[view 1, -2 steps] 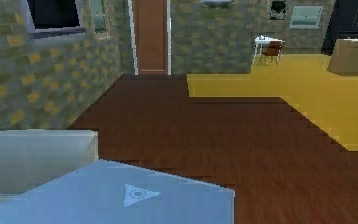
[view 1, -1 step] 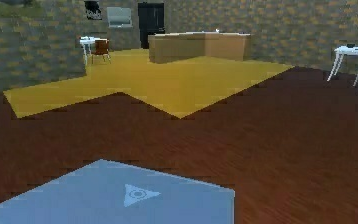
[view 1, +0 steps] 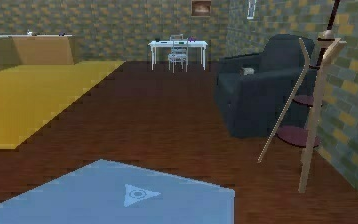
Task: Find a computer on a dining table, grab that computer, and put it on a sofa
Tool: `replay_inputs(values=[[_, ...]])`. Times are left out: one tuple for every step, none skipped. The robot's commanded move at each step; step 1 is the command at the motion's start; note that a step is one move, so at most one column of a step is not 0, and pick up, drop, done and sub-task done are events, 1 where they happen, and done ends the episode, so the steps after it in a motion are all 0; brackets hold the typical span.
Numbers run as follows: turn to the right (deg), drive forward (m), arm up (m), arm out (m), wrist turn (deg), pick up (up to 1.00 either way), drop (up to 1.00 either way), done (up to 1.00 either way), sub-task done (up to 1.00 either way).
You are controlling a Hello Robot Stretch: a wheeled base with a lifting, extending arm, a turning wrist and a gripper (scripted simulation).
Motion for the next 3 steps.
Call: replay_inputs(values=[[3.0,0.0,0.0,0.0,0.0,0.0,0.0,0.0,0.0],[-45.0,0.0,0.0,0.0,0.0,0.0,0.0,0.0,0.0],[-45.0,0.0,0.0,0.0,0.0,0.0,0.0,0.0,0.0]])
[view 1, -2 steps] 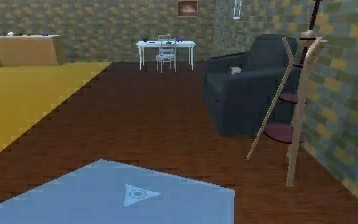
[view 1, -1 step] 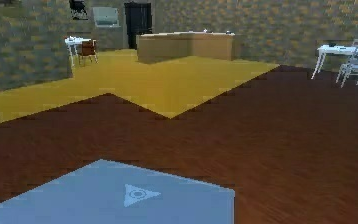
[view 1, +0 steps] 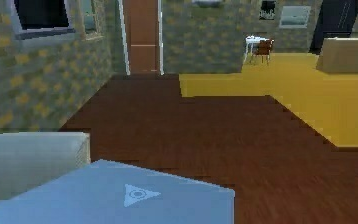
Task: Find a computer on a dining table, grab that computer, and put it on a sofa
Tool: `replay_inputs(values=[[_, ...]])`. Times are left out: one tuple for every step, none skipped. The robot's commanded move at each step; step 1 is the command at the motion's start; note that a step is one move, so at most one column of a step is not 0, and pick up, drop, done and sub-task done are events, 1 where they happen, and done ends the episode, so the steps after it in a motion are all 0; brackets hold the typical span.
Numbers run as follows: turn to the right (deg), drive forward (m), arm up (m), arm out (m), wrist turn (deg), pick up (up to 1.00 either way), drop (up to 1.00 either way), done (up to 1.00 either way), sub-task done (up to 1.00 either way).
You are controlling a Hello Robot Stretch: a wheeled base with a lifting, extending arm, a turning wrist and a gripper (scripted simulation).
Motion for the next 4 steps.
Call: replay_inputs(values=[[-9.0,0.0,0.0,0.0,0.0,0.0,0.0,0.0,0.0],[45.0,0.0,0.0,0.0,0.0,0.0,0.0,0.0,0.0],[45.0,0.0,0.0,0.0,0.0,0.0,0.0,0.0,0.0],[24.0,0.0,0.0,0.0,0.0,0.0,0.0,0.0,0.0]])
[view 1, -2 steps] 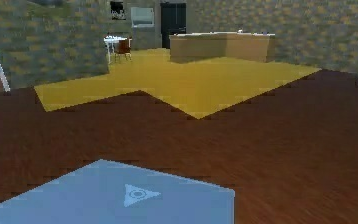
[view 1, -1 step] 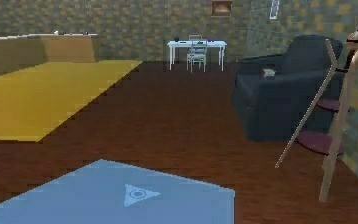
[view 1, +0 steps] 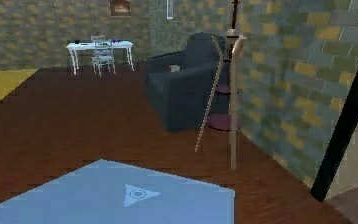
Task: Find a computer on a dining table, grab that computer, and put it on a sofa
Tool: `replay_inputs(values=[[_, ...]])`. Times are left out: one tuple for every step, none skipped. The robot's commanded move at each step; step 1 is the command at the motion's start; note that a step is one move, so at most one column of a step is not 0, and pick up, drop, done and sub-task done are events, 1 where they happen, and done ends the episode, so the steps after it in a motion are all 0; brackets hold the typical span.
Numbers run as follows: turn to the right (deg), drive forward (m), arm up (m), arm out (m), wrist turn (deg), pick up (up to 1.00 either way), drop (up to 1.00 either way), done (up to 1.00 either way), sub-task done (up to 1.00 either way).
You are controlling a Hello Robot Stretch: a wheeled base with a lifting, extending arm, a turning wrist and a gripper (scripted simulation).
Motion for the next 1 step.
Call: replay_inputs(values=[[-45.0,0.0,0.0,0.0,0.0,0.0,0.0,0.0,0.0]])
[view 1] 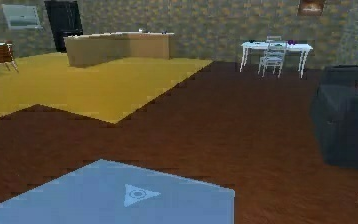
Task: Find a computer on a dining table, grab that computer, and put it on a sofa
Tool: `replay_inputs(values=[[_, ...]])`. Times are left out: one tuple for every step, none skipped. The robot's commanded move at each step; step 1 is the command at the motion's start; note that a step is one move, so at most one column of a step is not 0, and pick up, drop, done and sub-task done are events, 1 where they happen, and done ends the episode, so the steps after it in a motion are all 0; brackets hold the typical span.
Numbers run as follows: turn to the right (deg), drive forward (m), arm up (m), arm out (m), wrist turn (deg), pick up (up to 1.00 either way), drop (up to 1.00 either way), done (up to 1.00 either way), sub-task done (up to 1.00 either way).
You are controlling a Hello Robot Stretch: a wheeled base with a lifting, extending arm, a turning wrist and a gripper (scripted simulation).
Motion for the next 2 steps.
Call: replay_inputs(values=[[-45.0,0.0,0.0,0.0,0.0,0.0,0.0,0.0,0.0],[-45.0,0.0,0.0,0.0,0.0,0.0,0.0,0.0,0.0]])
